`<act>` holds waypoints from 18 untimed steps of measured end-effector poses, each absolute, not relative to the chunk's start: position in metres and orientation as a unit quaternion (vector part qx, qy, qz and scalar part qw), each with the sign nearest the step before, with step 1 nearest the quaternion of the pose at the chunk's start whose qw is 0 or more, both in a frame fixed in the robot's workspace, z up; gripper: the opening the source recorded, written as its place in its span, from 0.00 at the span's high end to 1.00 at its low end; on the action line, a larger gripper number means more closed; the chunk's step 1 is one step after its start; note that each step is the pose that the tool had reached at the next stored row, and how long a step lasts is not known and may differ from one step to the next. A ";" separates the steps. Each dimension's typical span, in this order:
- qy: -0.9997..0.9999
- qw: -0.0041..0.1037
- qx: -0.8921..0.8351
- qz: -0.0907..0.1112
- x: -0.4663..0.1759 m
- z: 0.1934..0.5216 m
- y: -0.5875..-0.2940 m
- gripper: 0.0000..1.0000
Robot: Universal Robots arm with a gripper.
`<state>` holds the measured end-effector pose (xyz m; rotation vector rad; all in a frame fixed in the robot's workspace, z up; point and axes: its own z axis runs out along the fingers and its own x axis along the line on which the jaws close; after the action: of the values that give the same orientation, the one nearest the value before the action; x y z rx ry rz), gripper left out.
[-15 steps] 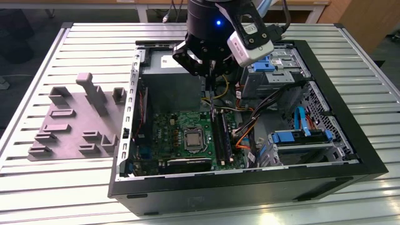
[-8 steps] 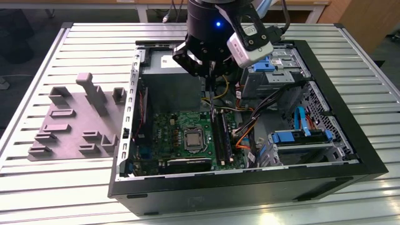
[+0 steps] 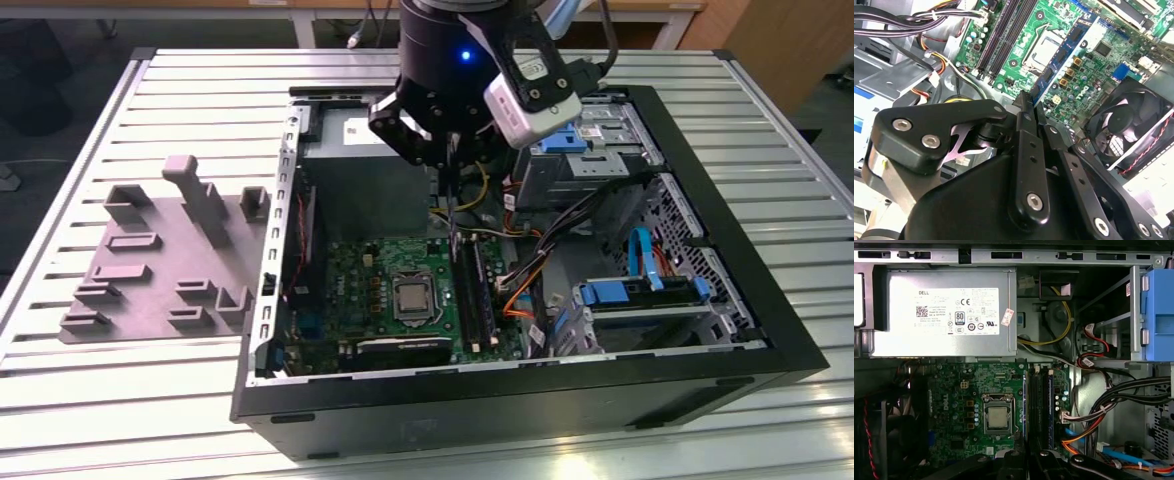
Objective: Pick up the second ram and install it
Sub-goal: 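Insert the second ram into the second slot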
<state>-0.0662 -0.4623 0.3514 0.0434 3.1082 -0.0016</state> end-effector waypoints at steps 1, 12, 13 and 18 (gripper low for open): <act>1.000 0.017 0.014 -0.001 -0.066 0.351 -0.462 0.86; 1.000 0.017 0.014 -0.001 -0.066 0.348 -0.462 0.86; 1.000 0.017 0.014 -0.001 -0.066 0.348 -0.462 0.86; 1.000 0.017 0.014 -0.001 -0.066 0.346 -0.462 0.86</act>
<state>-0.0662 -0.4623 0.3460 0.0434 3.1083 -0.0016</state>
